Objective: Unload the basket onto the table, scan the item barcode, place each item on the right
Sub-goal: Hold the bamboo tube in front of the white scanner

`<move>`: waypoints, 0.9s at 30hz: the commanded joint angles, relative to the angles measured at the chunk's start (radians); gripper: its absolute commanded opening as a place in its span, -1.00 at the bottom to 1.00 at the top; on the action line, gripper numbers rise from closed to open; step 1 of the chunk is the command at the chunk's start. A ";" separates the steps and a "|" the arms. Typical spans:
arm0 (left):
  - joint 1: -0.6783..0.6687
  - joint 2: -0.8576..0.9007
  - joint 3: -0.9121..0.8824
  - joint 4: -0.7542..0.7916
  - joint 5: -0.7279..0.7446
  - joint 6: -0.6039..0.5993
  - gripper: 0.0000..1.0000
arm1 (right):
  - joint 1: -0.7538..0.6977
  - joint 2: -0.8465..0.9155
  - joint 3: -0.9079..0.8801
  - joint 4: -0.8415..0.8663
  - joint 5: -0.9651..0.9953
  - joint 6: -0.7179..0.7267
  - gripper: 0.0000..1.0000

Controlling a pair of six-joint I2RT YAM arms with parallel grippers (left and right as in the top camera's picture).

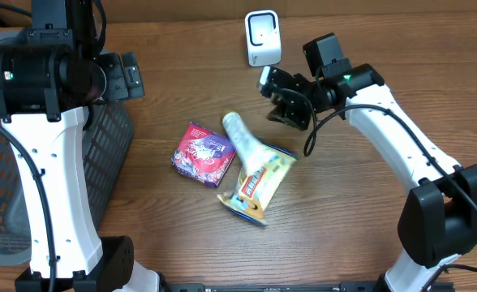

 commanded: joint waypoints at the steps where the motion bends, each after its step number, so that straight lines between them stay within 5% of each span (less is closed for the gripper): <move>1: 0.005 -0.001 -0.002 -0.002 -0.023 0.016 0.99 | -0.023 -0.012 0.014 0.006 0.266 -0.022 1.00; 5: 0.005 -0.001 -0.002 0.001 -0.023 0.015 0.99 | -0.030 -0.012 0.014 0.028 0.208 0.057 1.00; 10: 0.005 0.000 -0.002 0.003 -0.023 0.015 0.99 | -0.029 -0.012 0.014 0.097 -0.028 0.331 1.00; 11: 0.005 0.000 -0.002 0.003 -0.023 0.016 1.00 | -0.029 -0.012 0.014 0.118 -0.072 0.385 0.66; 12: 0.005 0.000 -0.002 0.003 -0.023 0.015 0.99 | -0.029 -0.012 0.014 0.146 -0.111 0.428 -0.06; 13: 0.005 0.000 -0.002 0.003 -0.023 0.015 0.99 | -0.029 -0.011 0.014 0.179 -0.141 0.487 -0.53; 14: 0.005 0.000 -0.002 0.003 -0.023 0.015 0.99 | -0.029 -0.006 0.014 0.220 -0.167 0.562 -0.85; 27: 0.005 0.000 -0.002 -0.002 -0.022 0.014 0.99 | -0.029 0.295 0.014 0.588 -0.535 0.945 -0.92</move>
